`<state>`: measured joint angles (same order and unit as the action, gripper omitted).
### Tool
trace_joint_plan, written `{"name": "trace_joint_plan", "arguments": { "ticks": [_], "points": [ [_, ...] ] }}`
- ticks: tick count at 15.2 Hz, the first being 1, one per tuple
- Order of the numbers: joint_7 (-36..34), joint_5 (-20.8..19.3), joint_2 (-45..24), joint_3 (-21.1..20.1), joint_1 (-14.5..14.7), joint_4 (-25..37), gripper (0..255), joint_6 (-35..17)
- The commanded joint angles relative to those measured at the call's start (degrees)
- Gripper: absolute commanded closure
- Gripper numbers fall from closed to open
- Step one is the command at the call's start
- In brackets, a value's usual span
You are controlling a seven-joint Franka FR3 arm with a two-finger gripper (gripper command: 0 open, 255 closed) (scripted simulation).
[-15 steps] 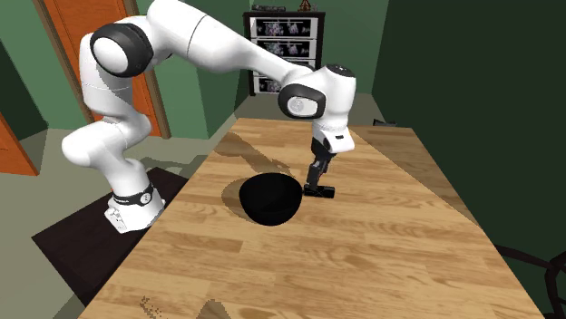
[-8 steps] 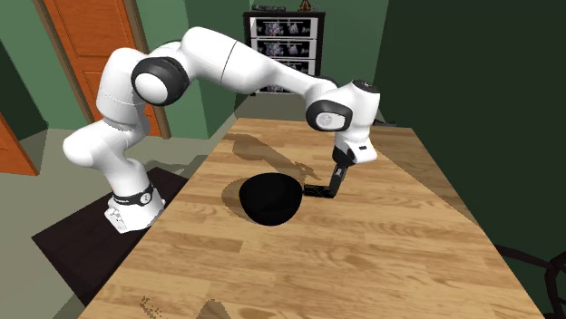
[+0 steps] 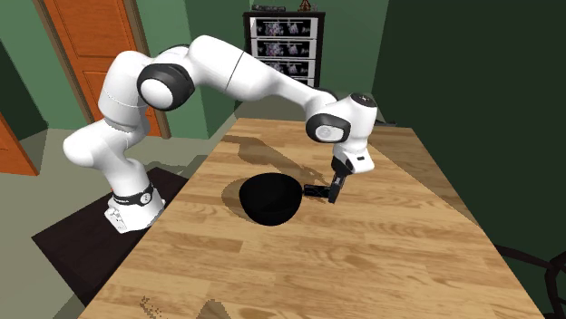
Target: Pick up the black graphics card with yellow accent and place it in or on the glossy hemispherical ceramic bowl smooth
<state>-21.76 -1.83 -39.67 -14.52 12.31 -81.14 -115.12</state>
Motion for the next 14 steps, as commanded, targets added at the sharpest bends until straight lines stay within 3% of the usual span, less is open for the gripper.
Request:
{"name": "trace_joint_plan", "arguments": {
  "ticks": [1, 6, 7, 14],
  "points": [
    [0.1, 0.0, -0.2, 0.0, 0.0, 0.0, 0, -0.2],
    [0.1, 0.0, -0.2, 0.0, 0.0, 0.0, 0, -0.2],
    [0.1, 0.0, -0.2, 0.0, 0.0, 0.0, 255, -0.2],
    [0.1, 0.0, -0.2, 0.0, 0.0, 0.0, 255, -0.2]
  ]
}}
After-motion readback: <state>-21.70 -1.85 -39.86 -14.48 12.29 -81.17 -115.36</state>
